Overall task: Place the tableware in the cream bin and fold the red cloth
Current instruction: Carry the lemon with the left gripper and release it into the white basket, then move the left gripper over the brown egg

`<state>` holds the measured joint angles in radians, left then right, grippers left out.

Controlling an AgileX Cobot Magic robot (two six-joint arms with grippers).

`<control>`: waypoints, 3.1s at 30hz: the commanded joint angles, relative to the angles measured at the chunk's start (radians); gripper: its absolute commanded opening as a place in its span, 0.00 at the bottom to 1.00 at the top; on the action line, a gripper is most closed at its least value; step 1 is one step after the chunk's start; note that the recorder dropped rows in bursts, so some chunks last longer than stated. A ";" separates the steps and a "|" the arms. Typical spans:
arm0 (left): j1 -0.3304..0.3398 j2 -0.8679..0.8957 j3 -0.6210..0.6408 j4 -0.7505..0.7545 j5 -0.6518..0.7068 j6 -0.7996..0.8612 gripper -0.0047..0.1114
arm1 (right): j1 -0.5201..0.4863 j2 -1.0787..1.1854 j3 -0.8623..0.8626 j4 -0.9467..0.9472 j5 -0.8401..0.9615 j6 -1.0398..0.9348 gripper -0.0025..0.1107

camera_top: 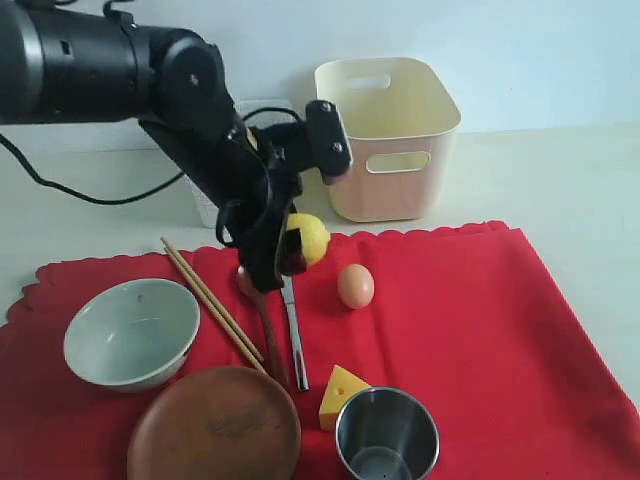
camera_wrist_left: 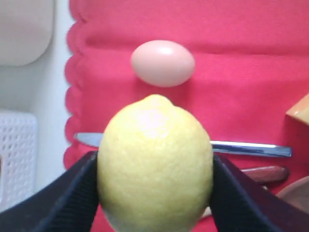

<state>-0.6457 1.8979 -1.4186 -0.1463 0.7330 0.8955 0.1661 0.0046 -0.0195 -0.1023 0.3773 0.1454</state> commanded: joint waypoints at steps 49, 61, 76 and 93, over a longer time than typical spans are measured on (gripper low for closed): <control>0.338 0.467 -0.518 -0.223 -0.274 -0.475 0.73 | -0.004 -0.005 0.003 -0.001 -0.016 -0.002 0.02; 0.338 0.314 -0.518 -0.173 0.074 -0.480 0.68 | -0.004 -0.005 0.003 -0.001 -0.016 -0.002 0.02; 0.238 0.137 -0.302 -0.383 0.301 -0.163 0.68 | -0.004 -0.005 0.003 -0.001 -0.016 -0.002 0.02; -0.087 0.152 -0.151 -0.121 -0.059 -0.705 0.68 | -0.004 -0.005 0.003 -0.001 -0.016 -0.002 0.02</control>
<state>-0.6869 2.0418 -1.5737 -0.3603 0.7676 0.3786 0.1661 0.0046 -0.0195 -0.1023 0.3773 0.1454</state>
